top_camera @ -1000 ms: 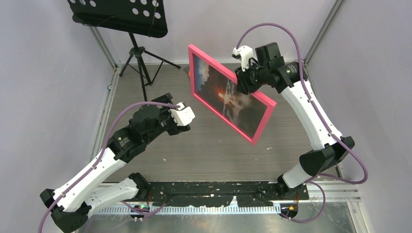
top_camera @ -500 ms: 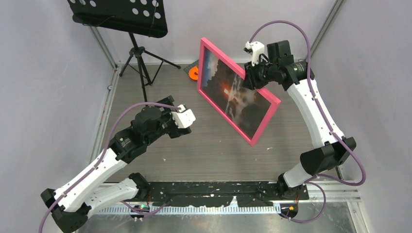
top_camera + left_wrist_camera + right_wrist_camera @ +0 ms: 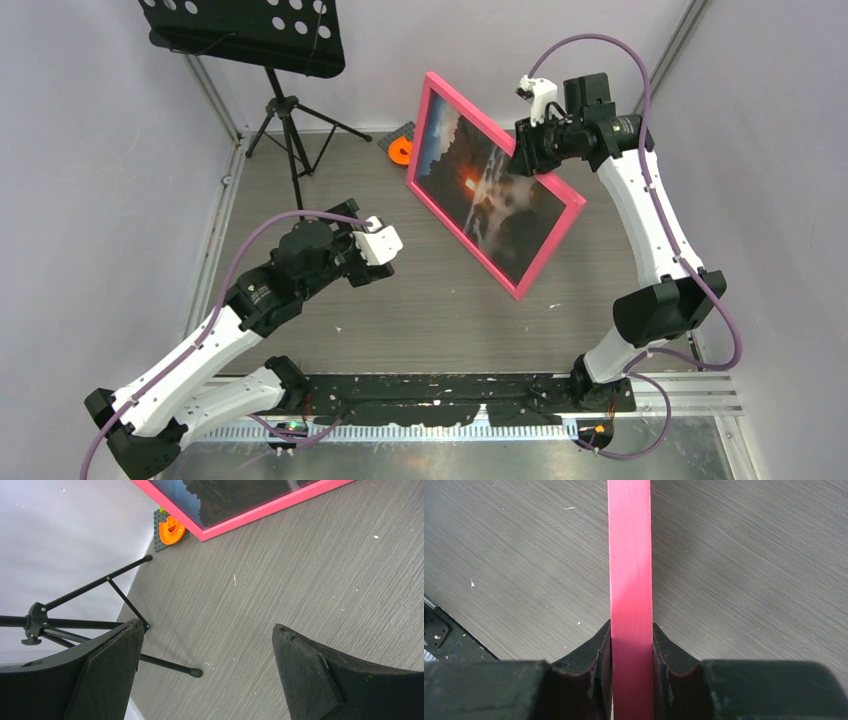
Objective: Put the photo into the frame
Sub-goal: Turn over the photo frame at the center of the board.
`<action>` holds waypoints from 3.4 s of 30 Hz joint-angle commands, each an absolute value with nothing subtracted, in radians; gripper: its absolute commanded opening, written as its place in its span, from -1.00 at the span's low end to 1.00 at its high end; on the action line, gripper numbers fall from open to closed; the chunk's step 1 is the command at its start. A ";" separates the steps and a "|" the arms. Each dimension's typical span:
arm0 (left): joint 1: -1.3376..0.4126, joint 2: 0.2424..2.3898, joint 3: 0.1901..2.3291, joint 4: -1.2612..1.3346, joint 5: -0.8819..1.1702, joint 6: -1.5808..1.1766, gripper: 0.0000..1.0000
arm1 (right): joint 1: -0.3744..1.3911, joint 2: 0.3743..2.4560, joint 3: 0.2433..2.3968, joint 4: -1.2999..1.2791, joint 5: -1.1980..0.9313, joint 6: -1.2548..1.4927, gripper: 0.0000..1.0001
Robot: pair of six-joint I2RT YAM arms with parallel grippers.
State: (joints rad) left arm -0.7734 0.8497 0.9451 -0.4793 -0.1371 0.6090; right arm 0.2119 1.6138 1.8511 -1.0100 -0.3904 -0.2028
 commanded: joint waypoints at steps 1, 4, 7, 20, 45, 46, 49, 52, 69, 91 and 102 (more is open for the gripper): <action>-0.769 0.843 0.944 -0.428 -0.123 0.597 0.99 | 0.168 1.660 1.920 -1.026 -0.390 -0.217 -0.88; -0.768 0.844 0.945 -0.428 -0.120 0.592 0.99 | 0.148 1.681 1.940 -1.035 -0.408 -0.219 -0.88; -0.769 0.844 0.940 -0.426 -0.115 0.586 0.99 | 0.140 1.692 1.952 -1.042 -0.417 -0.221 -0.88; -0.769 0.852 0.912 -0.402 -0.106 0.574 0.99 | 0.046 1.752 1.977 -1.064 -0.508 -0.201 -0.88; -0.769 0.870 0.883 -0.375 -0.112 0.574 0.99 | -0.267 1.571 1.238 -0.573 -0.906 -0.051 -0.88; -0.769 0.874 0.881 -0.372 -0.113 0.573 0.99 | -0.281 1.557 1.176 -0.545 -0.918 -0.041 -0.88; -0.769 0.885 0.875 -0.362 -0.115 0.571 0.99 | -0.302 1.542 1.057 -0.406 -0.975 0.009 -0.88; -0.769 0.907 0.878 -0.360 -0.119 0.570 0.99 | -0.310 1.558 0.946 -0.301 -1.006 0.044 -0.88; -0.769 0.956 0.873 -0.333 -0.136 0.566 0.99 | -0.355 1.749 0.809 -0.249 -1.008 0.046 -0.61; -0.767 0.940 0.858 -0.321 -0.139 0.568 0.99 | -0.405 1.802 0.815 -0.299 -0.975 0.006 0.08; -0.767 0.931 0.856 -0.318 -0.141 0.572 0.99 | -0.407 1.712 0.827 -0.357 -0.883 -0.051 0.45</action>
